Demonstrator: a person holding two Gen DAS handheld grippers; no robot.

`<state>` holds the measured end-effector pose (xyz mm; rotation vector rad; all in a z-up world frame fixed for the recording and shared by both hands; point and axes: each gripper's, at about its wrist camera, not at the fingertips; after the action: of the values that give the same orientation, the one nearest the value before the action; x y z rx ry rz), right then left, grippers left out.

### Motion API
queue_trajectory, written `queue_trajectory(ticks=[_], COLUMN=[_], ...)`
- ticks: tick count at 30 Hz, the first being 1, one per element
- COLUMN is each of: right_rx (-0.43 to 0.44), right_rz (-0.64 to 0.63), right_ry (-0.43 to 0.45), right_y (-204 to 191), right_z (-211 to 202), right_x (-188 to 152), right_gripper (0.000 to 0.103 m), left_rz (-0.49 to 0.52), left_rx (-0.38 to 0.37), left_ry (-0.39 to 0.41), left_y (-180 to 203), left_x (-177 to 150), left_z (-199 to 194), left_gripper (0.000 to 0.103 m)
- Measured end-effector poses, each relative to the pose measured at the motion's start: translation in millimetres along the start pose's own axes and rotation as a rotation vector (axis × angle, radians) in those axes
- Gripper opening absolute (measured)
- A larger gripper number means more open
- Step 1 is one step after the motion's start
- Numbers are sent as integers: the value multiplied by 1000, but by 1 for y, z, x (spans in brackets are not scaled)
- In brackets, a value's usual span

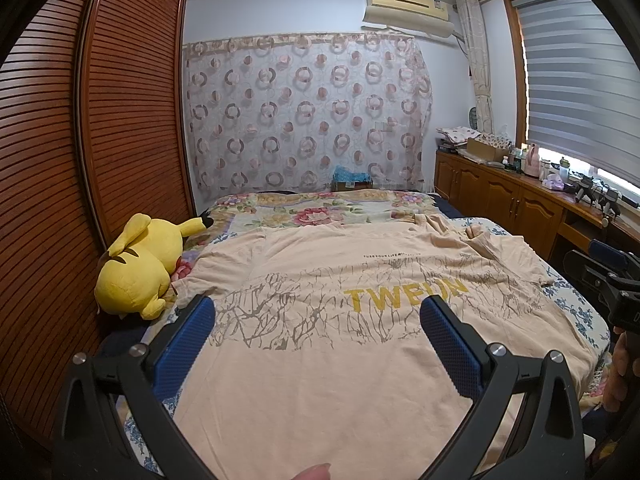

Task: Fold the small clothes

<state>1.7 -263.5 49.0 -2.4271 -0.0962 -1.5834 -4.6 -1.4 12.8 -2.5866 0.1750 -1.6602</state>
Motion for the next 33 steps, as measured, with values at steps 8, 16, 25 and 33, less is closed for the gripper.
queue_trajectory(ticks=[8,16,25,33], right_rx=[58,144,242,302], right_rz=[-7,-61,-132,-194], right_ry=[-49,-96,-164,-267], right_y=[-18,-37,-67,-93], right_z=[9,37,80,138], right_x=[-4,-3,11,5], right_gripper=[103,103,103,103], left_rz=[-29,-52,-62,-133], left_rx=[-32,12,72,12], left_ry=[-82,-147,-216,-317], left_y=[-26,-77,-128,-180], left_x=[-12,-29,-40,-42], left_z=[20,45,69,122], left_gripper=[103,103,103,100])
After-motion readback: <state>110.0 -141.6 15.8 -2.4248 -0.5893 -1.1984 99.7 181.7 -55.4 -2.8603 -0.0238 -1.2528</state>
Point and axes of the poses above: each gripper's, at about its wrist camera, not at the fingertips, and z roughly the way its jaws point, y to its right, x to its top, and after that the axes turned 8 degrees about z, right-handed
